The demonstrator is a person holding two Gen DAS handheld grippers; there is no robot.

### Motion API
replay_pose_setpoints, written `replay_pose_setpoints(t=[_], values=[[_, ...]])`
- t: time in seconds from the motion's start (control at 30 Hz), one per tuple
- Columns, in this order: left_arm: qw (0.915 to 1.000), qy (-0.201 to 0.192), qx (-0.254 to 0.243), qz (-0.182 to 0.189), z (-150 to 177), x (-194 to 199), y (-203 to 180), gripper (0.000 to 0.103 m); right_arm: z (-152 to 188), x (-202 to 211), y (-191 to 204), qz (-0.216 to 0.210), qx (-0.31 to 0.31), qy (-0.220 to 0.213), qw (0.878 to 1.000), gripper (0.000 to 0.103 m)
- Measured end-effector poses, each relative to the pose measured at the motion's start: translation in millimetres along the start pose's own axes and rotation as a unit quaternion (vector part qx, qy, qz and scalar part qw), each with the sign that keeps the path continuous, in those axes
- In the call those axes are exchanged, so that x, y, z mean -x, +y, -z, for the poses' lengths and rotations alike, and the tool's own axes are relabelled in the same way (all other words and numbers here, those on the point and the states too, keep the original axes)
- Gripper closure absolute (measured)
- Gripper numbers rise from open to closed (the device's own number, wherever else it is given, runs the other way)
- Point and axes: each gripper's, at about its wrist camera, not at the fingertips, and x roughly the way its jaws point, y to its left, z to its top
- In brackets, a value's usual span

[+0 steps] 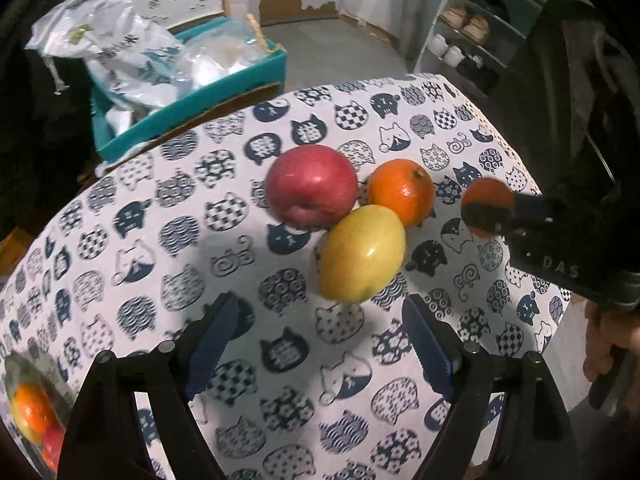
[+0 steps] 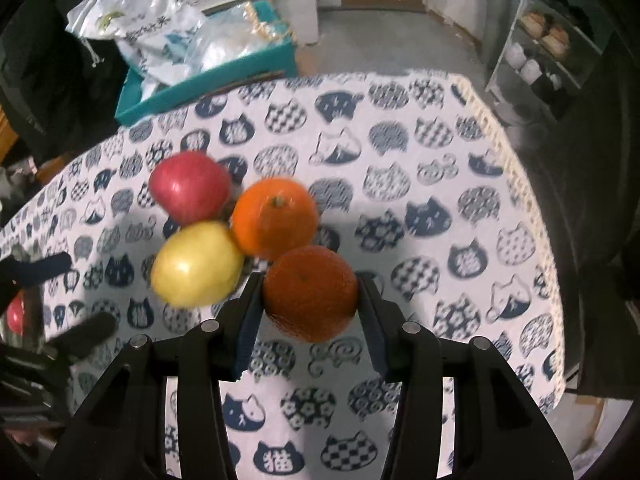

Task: Organize fruits
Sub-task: 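Grasp the yellow-green mango with the left tool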

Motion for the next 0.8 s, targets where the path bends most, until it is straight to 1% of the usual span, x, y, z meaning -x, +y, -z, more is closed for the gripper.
replay_pose_setpoints(t=[0.17,0.37,0.5,0.67,0.73,0.8], values=[[0.9999,0.008,0.005,0.014,-8.7,-18.2,-3.3,0.017,-9.8,-5.3,0.0,0.005,0.001,-0.006,1.000,0.057],[0.9991,0.021,0.019,0.034,-16.8,-39.8,-5.0,0.017,-11.5,-11.4,-7.5,0.006,-0.010,-0.005,1.000,0.057],[0.9986,0.025,0.019,0.043,-21.3,-51.3,-9.4,0.017,-11.1,-15.8,-14.0,0.007,-0.024,0.000,1.000,0.057],[0.9983,0.033,0.015,0.044,-26.1,-65.3,-14.1,0.017,-10.1,-20.1,-17.6,0.007,-0.030,0.006,1.000,0.057],[0.9980,0.034,0.019,0.050,-27.1,-69.1,-14.2,0.017,-10.0,-21.8,-18.4,0.006,-0.032,0.008,0.999,0.057],[0.9978,0.038,0.021,0.050,-27.8,-72.6,-14.4,0.019,-9.8,-23.3,-19.1,0.006,-0.033,0.010,0.999,0.057]])
